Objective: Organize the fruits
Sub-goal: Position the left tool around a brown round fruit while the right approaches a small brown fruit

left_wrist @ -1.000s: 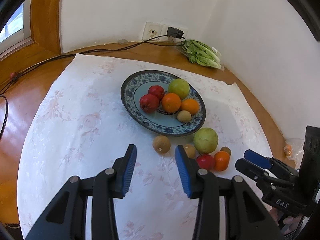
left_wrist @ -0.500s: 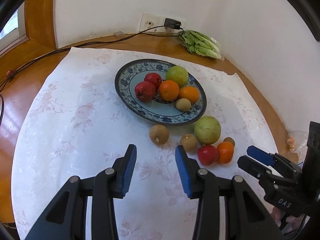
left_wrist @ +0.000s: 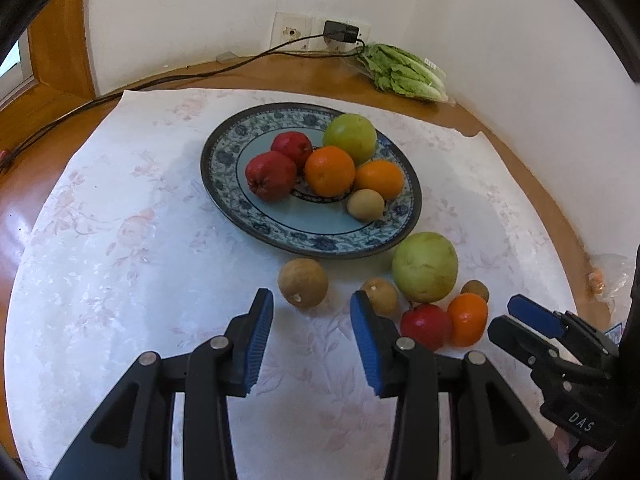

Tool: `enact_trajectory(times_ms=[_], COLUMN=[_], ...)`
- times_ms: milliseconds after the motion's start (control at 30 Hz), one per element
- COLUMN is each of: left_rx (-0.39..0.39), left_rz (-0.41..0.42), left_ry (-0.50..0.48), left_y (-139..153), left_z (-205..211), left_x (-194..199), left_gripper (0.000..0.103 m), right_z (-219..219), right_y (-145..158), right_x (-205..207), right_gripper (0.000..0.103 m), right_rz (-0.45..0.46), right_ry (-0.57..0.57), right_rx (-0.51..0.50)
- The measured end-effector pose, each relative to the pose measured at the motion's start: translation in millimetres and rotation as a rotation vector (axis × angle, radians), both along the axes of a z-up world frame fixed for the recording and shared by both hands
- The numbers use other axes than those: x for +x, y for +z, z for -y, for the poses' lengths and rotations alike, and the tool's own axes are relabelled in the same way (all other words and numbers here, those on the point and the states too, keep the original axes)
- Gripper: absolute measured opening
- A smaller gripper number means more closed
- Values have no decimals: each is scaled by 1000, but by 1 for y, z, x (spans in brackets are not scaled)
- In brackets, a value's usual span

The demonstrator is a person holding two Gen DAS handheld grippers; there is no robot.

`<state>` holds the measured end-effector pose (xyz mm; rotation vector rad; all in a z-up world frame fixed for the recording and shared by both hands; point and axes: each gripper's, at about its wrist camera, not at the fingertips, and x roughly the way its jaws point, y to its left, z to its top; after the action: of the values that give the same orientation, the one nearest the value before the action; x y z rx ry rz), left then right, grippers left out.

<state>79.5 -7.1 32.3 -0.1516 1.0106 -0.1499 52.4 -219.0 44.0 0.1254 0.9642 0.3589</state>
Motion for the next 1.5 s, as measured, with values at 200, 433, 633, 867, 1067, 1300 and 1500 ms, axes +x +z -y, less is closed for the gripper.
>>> enact_trajectory(times_ms=[200, 433, 633, 867, 1067, 1300, 1500], left_rx=[22, 16, 8, 4, 3, 3, 0], left_rz=[8, 11, 7, 6, 10, 20, 24], left_ry=[0, 7, 12, 17, 13, 12, 14], left_y=[-4, -5, -5, -5, -4, 0, 3], left_z=[4, 0, -1, -5, -4, -5, -6], left_x=[2, 2, 2, 1, 0, -3, -6], left_gripper=[35, 27, 27, 27, 27, 27, 27], right_z=[1, 2, -3, -5, -2, -2, -1], right_y=[-3, -6, -4, -3, -6, -10, -11], right_x=[3, 6, 10, 18, 18, 24, 25], right_gripper=[52, 52, 52, 52, 52, 52, 52], right_rz=[2, -3, 13, 33, 30, 29, 35], right_ry=[-1, -11, 7, 2, 0, -5, -8], right_rx=[-6, -28, -61, -72, -73, -70, -49])
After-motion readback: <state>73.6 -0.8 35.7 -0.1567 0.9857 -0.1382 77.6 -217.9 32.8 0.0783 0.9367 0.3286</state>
